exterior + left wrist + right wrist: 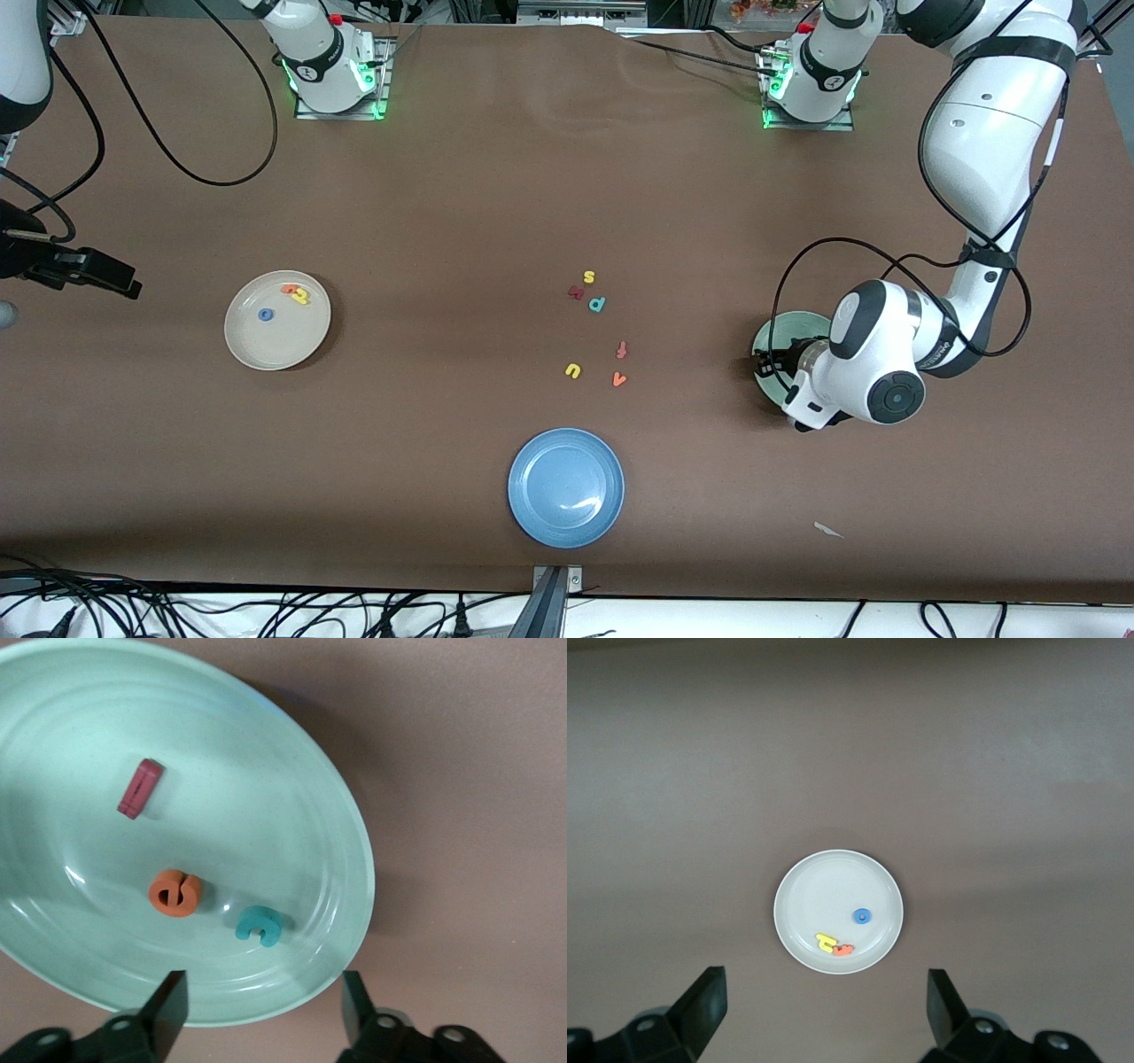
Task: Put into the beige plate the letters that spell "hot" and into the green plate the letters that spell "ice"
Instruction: 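Carry the teal c to the green plate and open the left gripper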
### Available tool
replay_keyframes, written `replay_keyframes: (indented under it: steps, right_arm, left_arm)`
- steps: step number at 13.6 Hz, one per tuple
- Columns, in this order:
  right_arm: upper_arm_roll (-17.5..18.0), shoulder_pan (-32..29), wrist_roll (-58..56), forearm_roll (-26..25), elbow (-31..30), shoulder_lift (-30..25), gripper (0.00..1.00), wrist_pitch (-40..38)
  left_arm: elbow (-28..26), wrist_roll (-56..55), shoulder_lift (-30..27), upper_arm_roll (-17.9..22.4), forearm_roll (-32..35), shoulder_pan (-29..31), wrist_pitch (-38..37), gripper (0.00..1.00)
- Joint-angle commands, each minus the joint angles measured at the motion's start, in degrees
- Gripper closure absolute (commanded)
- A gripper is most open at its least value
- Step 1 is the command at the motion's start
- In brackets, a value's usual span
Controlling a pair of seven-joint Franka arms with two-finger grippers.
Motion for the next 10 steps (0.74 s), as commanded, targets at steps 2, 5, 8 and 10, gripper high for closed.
replay_keyframes:
  steps: [2, 5, 8, 10]
  right_arm:
    - [0.37, -0.61, 0.13, 0.28, 0.17, -0.78, 0.00, -0.22]
    - [0.37, -0.61, 0.13, 0.28, 0.17, -0.78, 0.00, -0.05]
    - [0.37, -0.61, 0.13, 0.28, 0.17, -0.78, 0.00, 0.13]
    - [0.28, -0.61, 0.13, 0.28, 0.26, -0.78, 0.00, 0.04]
  left_arm:
    - [-0.91, 2.37, -5.38, -1.21, -0.36, 0.06, -0.87, 0.00]
    - [-0.64, 5.97, -7.93, -1.57, -0.36, 0.15, -0.88, 0.00]
    - [-0.64, 10.88, -9.68, -1.48, -0.36, 0.85, -0.88, 0.00]
    - [-1.52, 18.33, -12.67, -1.39, -0.36, 0.86, -1.57, 0.00]
